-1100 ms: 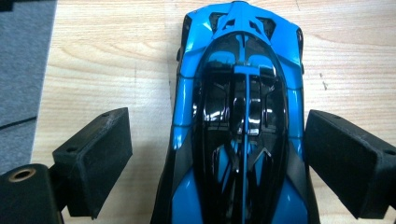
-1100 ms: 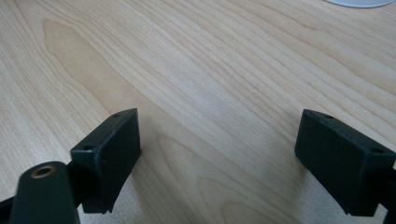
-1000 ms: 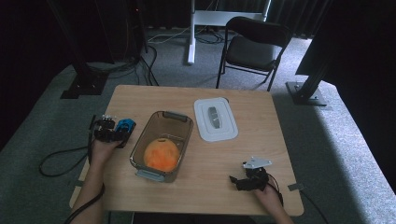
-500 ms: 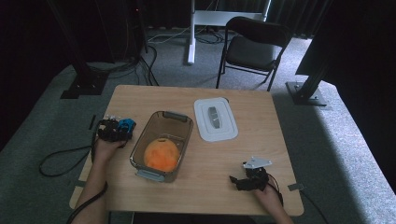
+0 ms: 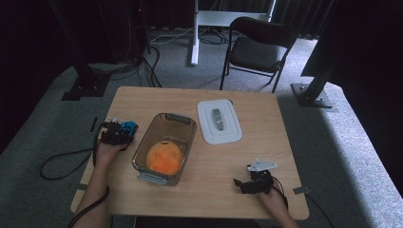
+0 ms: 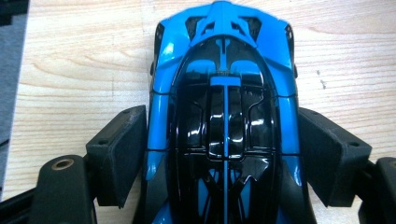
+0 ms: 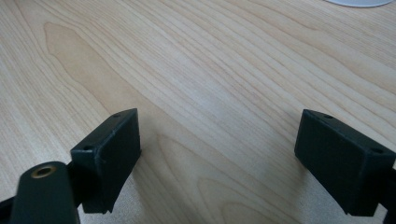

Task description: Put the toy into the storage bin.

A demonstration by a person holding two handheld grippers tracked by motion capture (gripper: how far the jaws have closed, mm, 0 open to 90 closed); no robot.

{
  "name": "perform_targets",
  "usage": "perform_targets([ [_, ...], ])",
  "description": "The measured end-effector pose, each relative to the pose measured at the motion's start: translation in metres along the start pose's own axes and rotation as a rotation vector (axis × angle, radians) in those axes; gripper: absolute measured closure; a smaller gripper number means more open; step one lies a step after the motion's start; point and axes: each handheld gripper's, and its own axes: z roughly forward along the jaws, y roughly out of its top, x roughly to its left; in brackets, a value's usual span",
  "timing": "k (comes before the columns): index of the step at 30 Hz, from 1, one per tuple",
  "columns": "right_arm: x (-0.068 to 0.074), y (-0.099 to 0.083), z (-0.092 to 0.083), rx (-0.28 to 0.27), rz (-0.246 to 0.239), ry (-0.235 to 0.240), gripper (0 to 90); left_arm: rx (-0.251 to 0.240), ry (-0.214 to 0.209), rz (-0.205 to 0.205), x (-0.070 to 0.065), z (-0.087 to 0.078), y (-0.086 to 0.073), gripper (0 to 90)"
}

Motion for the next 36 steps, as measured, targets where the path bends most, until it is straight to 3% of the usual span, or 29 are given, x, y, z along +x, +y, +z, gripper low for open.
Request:
perform_targets([
  [2, 0.000, 0.000, 0.000, 0.000, 0.001, -0.002, 13.6, -0.035, -0.009, -0.038, 0.001, -0.007, 0.002, 22.9],
  [7, 0.001, 0.000, 0.000, 0.003, -0.006, -0.008, 13.7, -0.025, -0.019, -0.042, 0.003, -0.015, 0.007, 22.8],
  [9, 0.001, 0.000, 0.000, 0.003, -0.006, -0.008, 13.6, 0.019, -0.045, -0.030, 0.003, -0.012, 0.006, 22.7],
  [10, 0.001, 0.000, 0.000, 0.003, -0.006, -0.008, 13.6, 0.019, -0.045, -0.030, 0.003, -0.012, 0.006, 22.7],
  [11, 0.001, 0.000, 0.000, 0.003, -0.006, -0.008, 13.7, 0.025, -0.023, 0.002, -0.001, -0.010, 0.005, 22.7],
  [12, 0.001, 0.000, 0.000, 0.002, -0.005, -0.008, 13.6, 0.039, -0.032, 0.011, -0.002, -0.008, 0.003, 22.5],
  [13, 0.001, 0.000, 0.000, 0.002, -0.005, -0.008, 13.6, 0.039, -0.032, 0.011, -0.002, -0.008, 0.003, 23.0],
  [14, 0.000, 0.000, 0.000, 0.002, -0.005, -0.007, 13.7, 0.038, -0.063, 0.008, -0.002, -0.006, 0.001, 23.0],
  [17, 0.000, 0.000, 0.000, 0.002, -0.004, -0.006, 13.7, 0.034, -0.078, 0.008, -0.002, -0.004, -0.002, 25.6],
  [20, 0.000, 0.000, 0.000, 0.003, -0.005, -0.007, 13.7, 0.052, -0.016, 0.024, -0.003, -0.004, 0.003, 15.1],
  [22, 0.001, 0.000, 0.000, 0.003, -0.004, -0.007, 13.7, 0.068, -0.022, 0.031, -0.004, -0.002, 0.006, 9.7],
  [25, 0.000, 0.000, 0.000, 0.002, -0.004, -0.007, 13.7, 0.099, -0.012, 0.028, -0.004, 0.005, 0.010, 8.6],
  [26, 0.001, 0.000, 0.000, 0.002, -0.005, -0.008, 13.7, 0.105, -0.032, 0.012, -0.003, 0.006, 0.010, 8.0],
  [28, 0.001, 0.000, 0.000, 0.002, -0.006, -0.009, 13.7, 0.111, -0.030, -0.004, -0.002, 0.008, 0.011, 7.8],
  [29, 0.001, 0.000, 0.000, 0.003, -0.006, -0.008, 13.7, 0.128, -0.031, -0.004, -0.002, 0.009, 0.011, 1.6],
  [32, 0.000, 0.000, 0.000, 0.002, -0.002, -0.005, 13.7, 0.131, -0.044, 0.014, -0.002, 0.008, 0.012, 2.1],
  [34, 0.000, 0.000, 0.000, 0.001, -0.004, -0.006, 13.7, 0.130, -0.058, 0.042, -0.003, 0.006, 0.013, 7.2],
  [36, 0.001, 0.000, 0.000, 0.002, -0.004, -0.006, 13.7, 0.135, -0.060, 0.042, -0.004, 0.006, 0.013, 9.8],
])
